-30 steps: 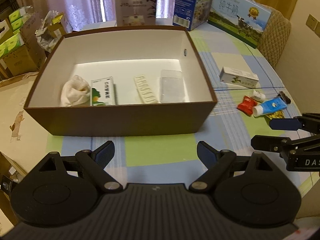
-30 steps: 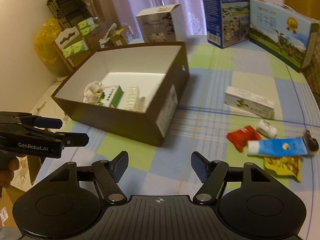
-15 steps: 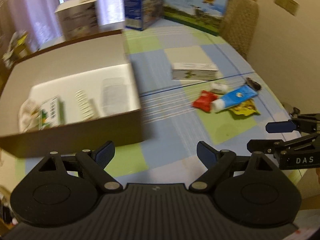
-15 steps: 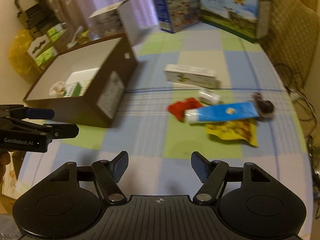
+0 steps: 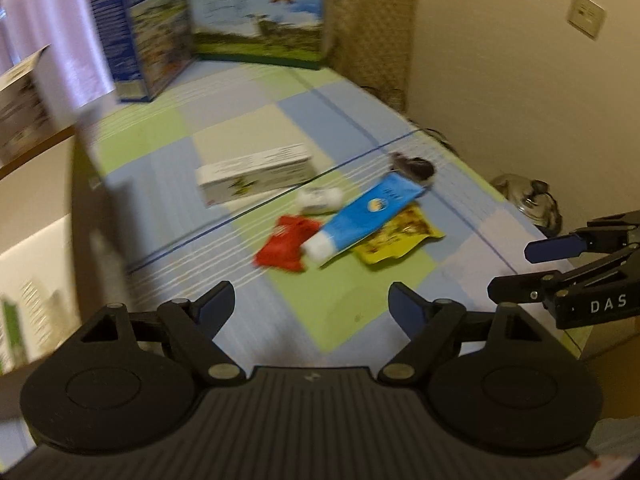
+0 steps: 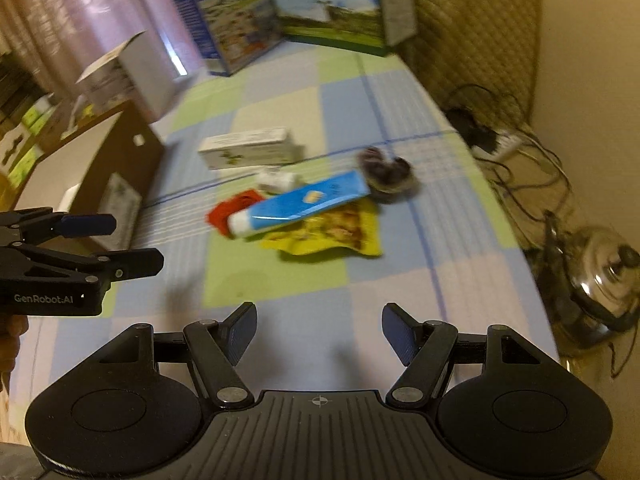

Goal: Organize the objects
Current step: 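Withdraw both tools from the box toward the remaining items, then grasp the blue hand-cream tube with the left gripper and lift it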

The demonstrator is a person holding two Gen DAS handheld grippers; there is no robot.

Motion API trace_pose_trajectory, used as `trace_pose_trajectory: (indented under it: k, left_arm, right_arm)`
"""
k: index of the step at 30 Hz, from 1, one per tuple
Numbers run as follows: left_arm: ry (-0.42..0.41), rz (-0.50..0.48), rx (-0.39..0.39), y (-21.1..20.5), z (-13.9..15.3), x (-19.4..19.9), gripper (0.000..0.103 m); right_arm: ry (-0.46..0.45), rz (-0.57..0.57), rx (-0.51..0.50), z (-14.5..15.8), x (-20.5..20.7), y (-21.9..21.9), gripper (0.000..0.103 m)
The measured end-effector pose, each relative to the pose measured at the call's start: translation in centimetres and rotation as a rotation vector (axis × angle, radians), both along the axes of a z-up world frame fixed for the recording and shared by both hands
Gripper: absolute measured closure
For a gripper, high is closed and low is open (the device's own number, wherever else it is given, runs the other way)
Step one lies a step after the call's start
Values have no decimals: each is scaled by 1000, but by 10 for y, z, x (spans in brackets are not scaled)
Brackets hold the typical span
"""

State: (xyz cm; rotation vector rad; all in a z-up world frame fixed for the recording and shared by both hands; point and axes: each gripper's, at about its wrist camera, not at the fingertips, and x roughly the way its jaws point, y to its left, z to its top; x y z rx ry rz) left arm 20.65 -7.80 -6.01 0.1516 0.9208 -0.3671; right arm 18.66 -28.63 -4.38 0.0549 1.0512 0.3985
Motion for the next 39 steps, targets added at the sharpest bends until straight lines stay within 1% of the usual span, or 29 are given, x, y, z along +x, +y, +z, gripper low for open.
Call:
trace_pose_trajectory:
  k: [4,8,12,17,20,23,26,29,30,31,33,36,39]
  left_arm:
    - [-15,-79,17,-20,-15,18,23]
    - [-13,-140,42,-34,-28,36,24]
    - [-1,-192,66,-44,-40,53,30]
    - [7,-297,78,-59,-55,75,30]
    - [14,-341,84,-67,-63,86,30]
    - [23,-370,105,-71,-71,95,31]
    - [46,-390,106,-71,-77,102,37]
    - [78,-417,96,-69,-84,105,50]
    - [80,-422,90,-68,-85,104,58]
    - [83,-425,86,-67,-85,102,62]
    - [84,-436,83,-65,-86,98,68]
    - [94,-435,87,-64,-88,87,73]
    - [95,-412,94,-60,-88,70,74]
  right_arm:
    - [9,-67,-11,-7,4,-21,36]
    - [24,-127,-17,-14,8,-41,36]
    - [39,-177,-20,-20,11,-57,36]
    - [67,-227,-25,-27,15,-70,36]
    - [73,-247,-24,-29,16,-77,36]
    - [79,-265,-27,-31,17,-80,36]
    - [87,-282,-29,-33,17,-83,36]
    - [96,-291,-28,-35,16,-85,36]
    - [99,-293,-28,-36,16,-85,36]
    - [101,-295,-29,-36,16,-85,36]
    - [103,-294,-29,-36,16,-84,36]
    - [103,-286,-29,-36,16,-81,36]
    - [103,-278,-29,-36,15,-78,36]
